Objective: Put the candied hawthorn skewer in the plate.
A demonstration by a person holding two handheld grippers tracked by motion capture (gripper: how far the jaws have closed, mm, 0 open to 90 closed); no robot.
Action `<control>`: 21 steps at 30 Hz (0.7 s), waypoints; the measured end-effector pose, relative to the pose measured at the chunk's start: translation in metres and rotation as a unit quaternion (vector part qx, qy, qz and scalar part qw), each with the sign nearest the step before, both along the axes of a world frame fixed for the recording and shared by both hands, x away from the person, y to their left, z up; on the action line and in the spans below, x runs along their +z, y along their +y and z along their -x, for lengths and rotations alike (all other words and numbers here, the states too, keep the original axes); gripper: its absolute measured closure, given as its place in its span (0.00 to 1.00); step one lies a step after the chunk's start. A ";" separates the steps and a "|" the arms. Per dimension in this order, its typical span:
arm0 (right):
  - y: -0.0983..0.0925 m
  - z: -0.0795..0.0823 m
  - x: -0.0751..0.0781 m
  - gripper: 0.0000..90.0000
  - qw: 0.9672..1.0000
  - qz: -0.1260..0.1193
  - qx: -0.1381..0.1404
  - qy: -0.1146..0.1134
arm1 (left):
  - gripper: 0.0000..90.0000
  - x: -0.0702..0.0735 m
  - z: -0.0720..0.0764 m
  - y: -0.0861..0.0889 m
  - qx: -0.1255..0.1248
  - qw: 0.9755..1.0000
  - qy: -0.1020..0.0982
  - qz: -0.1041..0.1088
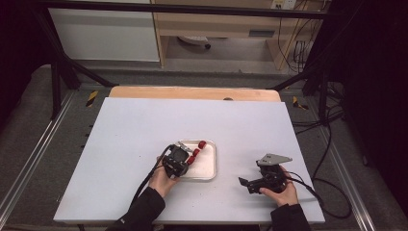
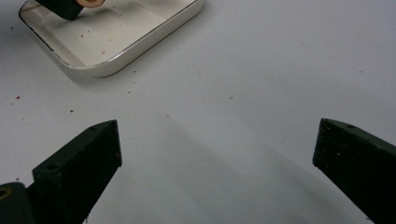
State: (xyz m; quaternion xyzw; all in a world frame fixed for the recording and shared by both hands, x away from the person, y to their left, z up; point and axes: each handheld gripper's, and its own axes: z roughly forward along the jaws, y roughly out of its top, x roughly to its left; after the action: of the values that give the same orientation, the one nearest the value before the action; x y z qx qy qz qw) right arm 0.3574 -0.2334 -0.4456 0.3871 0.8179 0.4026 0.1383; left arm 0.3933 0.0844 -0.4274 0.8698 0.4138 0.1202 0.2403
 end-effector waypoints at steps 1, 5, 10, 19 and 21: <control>0.000 0.000 0.000 0.02 1.000 -0.001 -0.001 0.001 | 0.97 0.000 0.000 0.000 -0.002 1.000 0.000 0.000; -0.001 0.000 0.000 0.01 1.000 -0.001 0.000 0.000 | 0.91 0.002 0.002 0.002 -0.011 1.000 -0.012 0.002; -0.002 0.000 0.002 0.01 1.000 -0.009 -0.007 0.002 | 0.70 0.011 0.008 0.013 -0.028 0.999 -0.032 0.022; -0.005 0.000 0.006 0.01 0.999 -0.024 -0.023 0.004 | 0.26 0.028 0.024 0.065 -0.063 0.994 -0.036 0.085; -0.005 0.000 0.007 0.01 0.999 -0.026 -0.026 0.005 | 0.23 0.027 0.028 0.080 -0.057 0.993 -0.038 0.099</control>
State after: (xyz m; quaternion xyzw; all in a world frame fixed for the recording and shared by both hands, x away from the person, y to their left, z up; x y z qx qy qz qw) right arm 0.3575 -0.2386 -0.4388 0.4138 0.7974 0.4181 0.1350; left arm 0.3656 0.1649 -0.4000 0.8586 0.3640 0.0980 0.3474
